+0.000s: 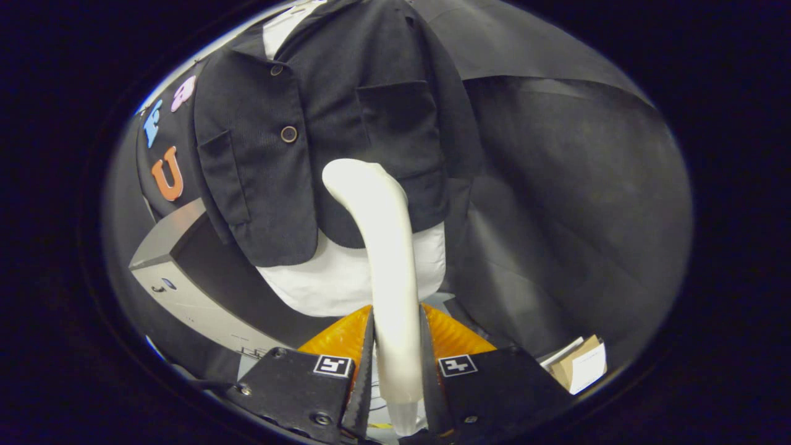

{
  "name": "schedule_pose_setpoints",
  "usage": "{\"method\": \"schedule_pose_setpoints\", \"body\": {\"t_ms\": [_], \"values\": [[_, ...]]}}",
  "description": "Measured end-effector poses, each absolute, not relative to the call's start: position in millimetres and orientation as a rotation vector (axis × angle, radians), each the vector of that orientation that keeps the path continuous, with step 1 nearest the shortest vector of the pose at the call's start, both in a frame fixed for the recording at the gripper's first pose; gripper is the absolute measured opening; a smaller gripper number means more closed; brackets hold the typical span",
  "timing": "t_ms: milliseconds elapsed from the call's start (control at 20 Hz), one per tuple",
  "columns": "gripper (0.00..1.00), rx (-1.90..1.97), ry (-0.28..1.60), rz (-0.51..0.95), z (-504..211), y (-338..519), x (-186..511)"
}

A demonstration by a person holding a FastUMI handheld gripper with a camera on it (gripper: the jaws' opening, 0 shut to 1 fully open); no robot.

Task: Iron the clothes twice with a garment steamer, once on the left side and once on the right side.

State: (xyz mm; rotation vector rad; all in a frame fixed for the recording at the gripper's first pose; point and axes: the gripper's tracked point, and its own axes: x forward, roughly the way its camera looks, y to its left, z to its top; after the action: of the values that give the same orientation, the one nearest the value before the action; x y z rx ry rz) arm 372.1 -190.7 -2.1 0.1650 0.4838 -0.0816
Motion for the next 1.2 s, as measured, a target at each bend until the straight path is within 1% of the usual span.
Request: {"method": "schedule_pose_setpoints", "body": {"t_ms": [100, 300, 450, 700, 950, 1200], "values": [[0.38, 0.174, 0.487, -0.087, -10, -188, 363], [0.38, 0.226, 0.484, -0.153, -18, -171, 326], [0.38, 0.251, 0.466, -0.206, -21, -149, 284], [0.38, 0.271, 0.466, -0.249, -39, -100, 215], [0.38, 0.264, 0.499, -0.227, -54, -48, 160], [0.38, 0.202, 0.48, -0.158, -42, -9, 117]]}}
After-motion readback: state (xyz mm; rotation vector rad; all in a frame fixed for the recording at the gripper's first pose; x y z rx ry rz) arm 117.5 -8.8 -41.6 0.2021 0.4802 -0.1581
